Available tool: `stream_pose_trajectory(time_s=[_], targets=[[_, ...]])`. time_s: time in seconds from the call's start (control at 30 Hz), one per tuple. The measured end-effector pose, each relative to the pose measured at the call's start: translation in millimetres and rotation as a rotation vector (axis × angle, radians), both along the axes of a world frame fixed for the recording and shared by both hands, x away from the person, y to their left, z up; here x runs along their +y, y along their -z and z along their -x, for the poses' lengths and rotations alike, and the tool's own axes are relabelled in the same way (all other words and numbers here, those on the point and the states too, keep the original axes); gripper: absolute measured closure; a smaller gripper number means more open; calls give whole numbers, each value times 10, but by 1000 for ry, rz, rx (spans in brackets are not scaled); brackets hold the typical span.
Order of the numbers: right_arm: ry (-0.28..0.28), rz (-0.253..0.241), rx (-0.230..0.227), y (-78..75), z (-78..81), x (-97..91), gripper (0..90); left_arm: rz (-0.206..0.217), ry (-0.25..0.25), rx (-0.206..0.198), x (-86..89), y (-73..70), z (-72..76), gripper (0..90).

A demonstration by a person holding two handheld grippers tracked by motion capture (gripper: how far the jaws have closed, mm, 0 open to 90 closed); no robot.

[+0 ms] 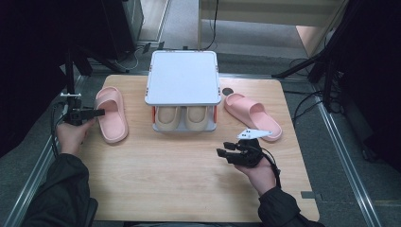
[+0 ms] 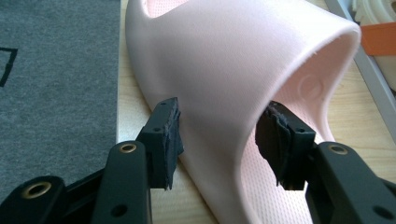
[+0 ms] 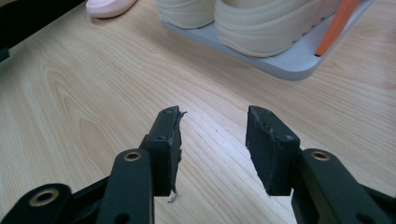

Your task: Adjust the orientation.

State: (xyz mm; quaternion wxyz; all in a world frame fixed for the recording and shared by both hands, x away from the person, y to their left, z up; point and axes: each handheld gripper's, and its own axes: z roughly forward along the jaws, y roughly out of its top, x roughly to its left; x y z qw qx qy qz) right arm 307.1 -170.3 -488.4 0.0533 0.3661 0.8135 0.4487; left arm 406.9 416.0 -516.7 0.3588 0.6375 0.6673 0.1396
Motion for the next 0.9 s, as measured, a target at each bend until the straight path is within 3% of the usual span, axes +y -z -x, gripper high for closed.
stream_pose_trajectory(time_s=[0.07,0.17,0.33,0.5,0.73,0.9], targets=[[9,-3,2,-1,16,-26,556,-15,-11,4,-8,-6,-26,513],[17,-1,1,1,29,-47,556,-6,-14,0,-4,3,-40,556],[26,-3,-1,4,43,-75,557,9,1,-2,-20,-12,-68,635],[29,-3,0,4,46,-76,557,-7,18,0,-52,-40,-77,727],[26,-2,1,11,39,-67,556,55,15,22,-20,-34,-80,821],[25,-1,1,10,37,-66,556,64,25,31,-39,-54,-86,829]])
